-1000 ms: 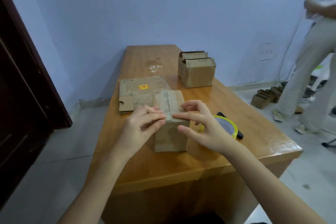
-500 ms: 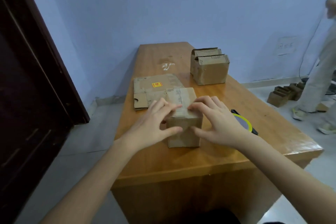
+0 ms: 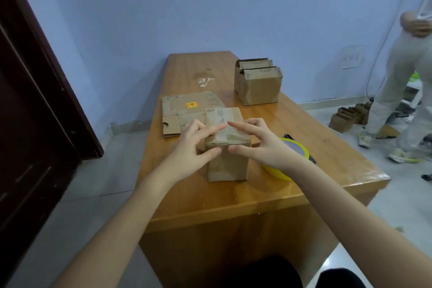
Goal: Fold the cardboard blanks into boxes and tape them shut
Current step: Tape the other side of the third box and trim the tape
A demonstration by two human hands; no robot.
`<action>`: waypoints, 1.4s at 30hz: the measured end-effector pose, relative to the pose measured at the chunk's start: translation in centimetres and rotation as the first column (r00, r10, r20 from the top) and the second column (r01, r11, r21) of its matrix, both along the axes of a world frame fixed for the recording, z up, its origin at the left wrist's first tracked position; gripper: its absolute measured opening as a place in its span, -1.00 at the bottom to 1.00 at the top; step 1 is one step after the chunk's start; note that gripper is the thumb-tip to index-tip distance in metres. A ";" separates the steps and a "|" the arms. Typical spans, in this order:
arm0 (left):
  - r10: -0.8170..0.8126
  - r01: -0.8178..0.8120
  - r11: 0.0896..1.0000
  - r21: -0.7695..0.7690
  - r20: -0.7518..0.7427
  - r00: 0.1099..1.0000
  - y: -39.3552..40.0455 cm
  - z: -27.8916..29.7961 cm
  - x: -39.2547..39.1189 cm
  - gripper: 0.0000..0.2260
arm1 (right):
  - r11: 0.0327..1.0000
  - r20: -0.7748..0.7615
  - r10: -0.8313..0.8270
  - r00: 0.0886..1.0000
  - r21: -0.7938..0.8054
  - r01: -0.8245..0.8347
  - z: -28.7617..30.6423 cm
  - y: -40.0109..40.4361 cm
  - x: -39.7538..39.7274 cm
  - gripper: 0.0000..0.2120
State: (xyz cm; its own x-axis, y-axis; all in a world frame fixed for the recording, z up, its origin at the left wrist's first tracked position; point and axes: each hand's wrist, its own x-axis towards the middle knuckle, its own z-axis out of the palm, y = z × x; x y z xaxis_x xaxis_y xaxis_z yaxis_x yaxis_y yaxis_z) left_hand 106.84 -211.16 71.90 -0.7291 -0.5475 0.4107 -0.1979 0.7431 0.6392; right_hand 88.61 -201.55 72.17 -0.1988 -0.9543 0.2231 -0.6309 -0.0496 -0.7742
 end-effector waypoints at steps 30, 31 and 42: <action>0.456 -0.447 0.888 0.112 -0.078 0.887 -1.3 0.5 2.1 -0.78 | 0.942 -0.430 0.006 0.903 0.304 0.139 7.0 -4.4 -3.5 -0.54; 0.460 -0.444 0.883 0.155 -0.092 0.883 -1.4 0.5 2.2 -0.84 | 0.934 -0.406 0.009 0.914 0.329 0.137 7.1 -4.0 -3.4 -0.53; 0.349 -0.350 0.900 0.261 0.052 0.936 -3.1 2.0 1.4 -0.73 | 0.823 -0.267 0.036 0.963 0.554 0.123 7.1 -3.5 -2.6 -0.58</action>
